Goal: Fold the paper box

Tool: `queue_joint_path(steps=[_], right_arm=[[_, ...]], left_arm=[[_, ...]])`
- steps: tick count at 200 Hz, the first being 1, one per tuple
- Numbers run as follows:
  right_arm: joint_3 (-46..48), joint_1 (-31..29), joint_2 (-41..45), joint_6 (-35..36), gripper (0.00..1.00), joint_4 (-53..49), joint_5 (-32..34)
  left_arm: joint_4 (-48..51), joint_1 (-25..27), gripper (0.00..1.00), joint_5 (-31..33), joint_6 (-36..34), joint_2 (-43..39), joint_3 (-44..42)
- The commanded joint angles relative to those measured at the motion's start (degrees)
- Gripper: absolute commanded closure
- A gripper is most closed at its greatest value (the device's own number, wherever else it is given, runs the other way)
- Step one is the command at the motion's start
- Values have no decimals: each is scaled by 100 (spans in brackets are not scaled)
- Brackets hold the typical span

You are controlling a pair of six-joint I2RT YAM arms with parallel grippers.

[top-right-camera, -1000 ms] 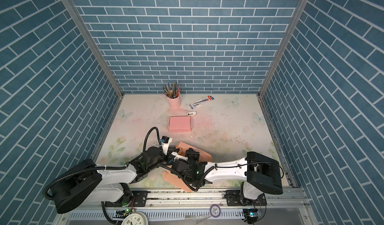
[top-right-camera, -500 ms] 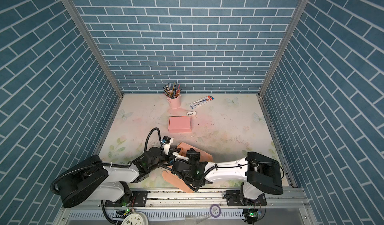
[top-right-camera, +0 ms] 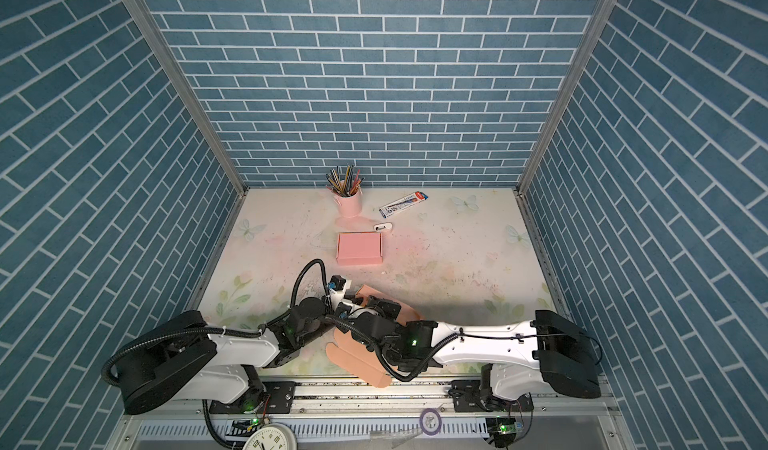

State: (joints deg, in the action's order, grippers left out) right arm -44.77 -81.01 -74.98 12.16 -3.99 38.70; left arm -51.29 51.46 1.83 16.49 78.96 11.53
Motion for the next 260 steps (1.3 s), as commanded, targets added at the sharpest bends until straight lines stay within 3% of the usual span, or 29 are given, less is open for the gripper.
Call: queue_joint_path(steps=[1, 34, 72, 99, 178, 260], right_arm=[[169, 57, 376, -692, 66, 169, -608], [400, 395, 988, -1486, 63, 483, -1358], [589, 1577, 1359, -3013, 63, 633, -2645], [605, 2100, 1184, -3457, 61, 700, -3335], [318, 2936, -16, -3983, 62, 435, -4593], [153, 3026, -589, -3930, 64, 452, -5457]], left_arm=[[-121, 107, 83, 250, -163, 65, 76], [-126, 175, 83, 421, -199, 85, 69], [-136, 238, 83, 544, -226, 102, 64], [-156, 241, 83, 600, -263, 117, 51], [-342, 235, 82, 540, -290, 308, 120], [-434, 241, 82, 606, -328, 620, 306]])
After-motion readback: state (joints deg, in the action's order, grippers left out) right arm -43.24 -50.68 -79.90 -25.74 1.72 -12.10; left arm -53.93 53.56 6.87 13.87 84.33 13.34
